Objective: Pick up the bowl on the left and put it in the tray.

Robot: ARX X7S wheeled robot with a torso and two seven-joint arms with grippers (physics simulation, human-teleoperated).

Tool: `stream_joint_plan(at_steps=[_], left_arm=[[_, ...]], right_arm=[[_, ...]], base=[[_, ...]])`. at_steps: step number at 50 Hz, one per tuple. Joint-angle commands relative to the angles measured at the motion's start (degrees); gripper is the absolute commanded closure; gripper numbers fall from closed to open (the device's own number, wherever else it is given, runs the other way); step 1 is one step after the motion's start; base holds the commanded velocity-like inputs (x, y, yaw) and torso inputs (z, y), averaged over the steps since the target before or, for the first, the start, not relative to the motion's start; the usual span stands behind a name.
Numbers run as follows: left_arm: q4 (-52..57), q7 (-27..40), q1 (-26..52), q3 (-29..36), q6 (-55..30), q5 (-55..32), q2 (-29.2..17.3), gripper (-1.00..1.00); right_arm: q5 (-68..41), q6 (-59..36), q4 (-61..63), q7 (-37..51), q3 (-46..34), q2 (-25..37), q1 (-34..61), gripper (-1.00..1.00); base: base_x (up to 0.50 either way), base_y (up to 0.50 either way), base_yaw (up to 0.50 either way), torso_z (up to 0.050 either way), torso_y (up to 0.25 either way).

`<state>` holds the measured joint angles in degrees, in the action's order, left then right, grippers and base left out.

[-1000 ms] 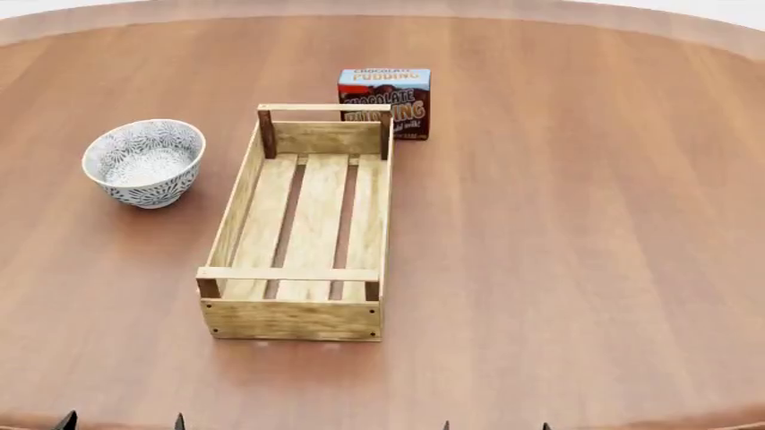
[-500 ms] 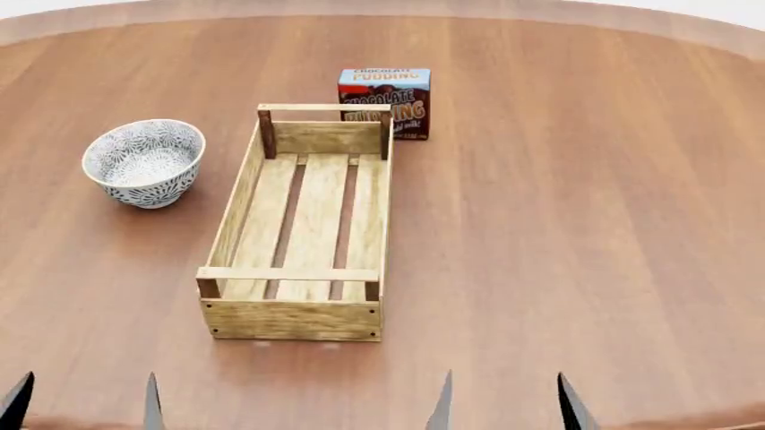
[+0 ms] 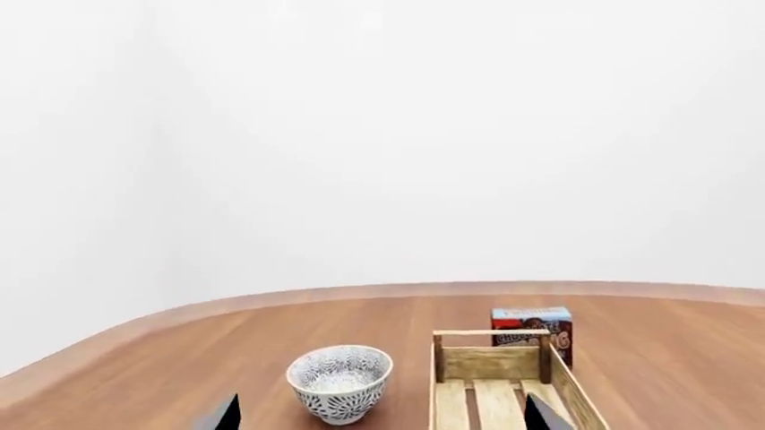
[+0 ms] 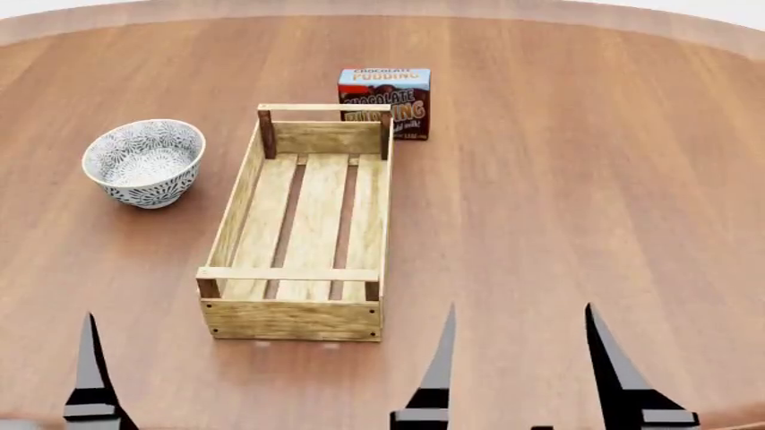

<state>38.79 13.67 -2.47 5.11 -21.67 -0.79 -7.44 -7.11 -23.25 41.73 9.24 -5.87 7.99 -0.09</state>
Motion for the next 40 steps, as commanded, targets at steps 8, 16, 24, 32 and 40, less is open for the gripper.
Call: stream_joint_plan(at_steps=[8, 16, 24, 32, 40], left_arm=[[5.5, -2.3, -0.6, -2.2, 0.5, -3.8, -0.4, -1.0], [5.5, -1.8, -0.8, -1.7, 0.7, -4.0, -0.8, -1.0], [6.1, -1.3, -0.9, -1.5, 0.4, -4.6, -1.2, -1.0], [8.9, -0.8, -0.8, -1.5, -1.4, -5.2, -1.8, -1.0], [10.0, -0.4, -0.8, -1.6, -2.0, -5.8, -2.2, -1.0]], right_arm=[[-1.4, -2.2, 5.1, 0.3, 1.2, -0.1, 0.7, -1.0], [-1.1, -1.7, 5.4, 0.6, 0.6, 0.8, 0.5, -1.0], [-1.6, -2.9, 7.4, 1.3, 0.6, 1.3, 0.8, -1.0], [-2.4, -5.2, 10.7, 2.2, 0.8, 1.8, 1.5, -1.0], [-2.7, -5.3, 11.5, 2.8, 0.9, 2.1, 1.6, -1.0]], base=[[0.0, 0.0, 0.0, 0.0, 0.0], [0.23, 0.0, 0.0, 0.0, 0.0], [0.5, 0.0, 0.0, 0.0, 0.0], [0.5, 0.0, 0.0, 0.0, 0.0], [0.5, 0.0, 0.0, 0.0, 0.0]])
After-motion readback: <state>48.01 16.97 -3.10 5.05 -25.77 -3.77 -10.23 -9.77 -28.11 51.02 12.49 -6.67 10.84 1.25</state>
